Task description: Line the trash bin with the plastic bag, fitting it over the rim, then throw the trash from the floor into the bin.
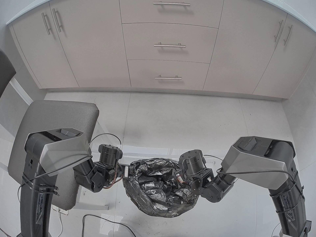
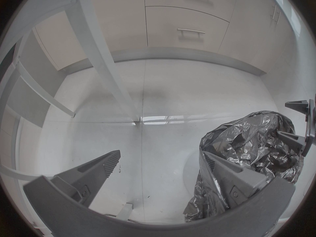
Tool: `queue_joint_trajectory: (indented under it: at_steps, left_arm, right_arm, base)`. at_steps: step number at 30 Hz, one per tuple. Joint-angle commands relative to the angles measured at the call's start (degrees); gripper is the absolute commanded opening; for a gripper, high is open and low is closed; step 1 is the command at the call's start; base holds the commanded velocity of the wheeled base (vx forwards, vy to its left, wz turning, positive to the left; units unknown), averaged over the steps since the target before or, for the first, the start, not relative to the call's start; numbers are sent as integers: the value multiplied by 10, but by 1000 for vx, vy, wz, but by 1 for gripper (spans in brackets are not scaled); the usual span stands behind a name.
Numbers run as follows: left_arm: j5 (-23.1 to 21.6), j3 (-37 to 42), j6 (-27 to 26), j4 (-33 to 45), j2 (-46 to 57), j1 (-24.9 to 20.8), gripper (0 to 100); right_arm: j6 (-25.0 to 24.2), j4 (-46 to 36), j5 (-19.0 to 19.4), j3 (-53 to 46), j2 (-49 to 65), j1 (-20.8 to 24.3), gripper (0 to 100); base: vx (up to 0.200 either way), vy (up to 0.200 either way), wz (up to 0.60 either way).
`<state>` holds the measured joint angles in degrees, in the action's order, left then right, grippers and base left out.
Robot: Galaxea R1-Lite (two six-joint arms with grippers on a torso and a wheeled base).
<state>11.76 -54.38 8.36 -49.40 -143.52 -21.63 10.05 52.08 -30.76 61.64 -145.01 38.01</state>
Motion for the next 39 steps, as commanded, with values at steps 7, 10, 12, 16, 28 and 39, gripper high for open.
queue_joint_trajectory:
  at_steps: [7, 10, 12, 16, 28, 39]
  left_arm:
    - [0, -1, 18, 4, 9, 4, 100]
    - [-3, 4, 36, 26, 44, -1, 100]
    - [-4, 3, 39, 39, 48, -2, 100]
    - [-4, 0, 42, 39, 39, -2, 100]
    - [-5, 1, 43, 37, 41, -2, 100]
    - [-5, 2, 48, 34, 42, -6, 100]
  right_arm:
    - [0, 0, 1, -1, 2, 0, 100]
    - [0, -4, 20, -6, 7, 0, 100]
    - [1, -10, 24, -1, 3, 0, 100]
    - [3, -22, 25, 13, -13, -7, 100]
    - [11, -33, -8, 71, -49, -24, 100]
    - [16, -27, -61, 81, -46, -22, 100]
  base:
    - [0, 0, 0]
    - [0, 0, 0]
    - [0, 0, 0]
    - [0, 0, 0]
    - [0, 0, 0]
    - [0, 0, 0]
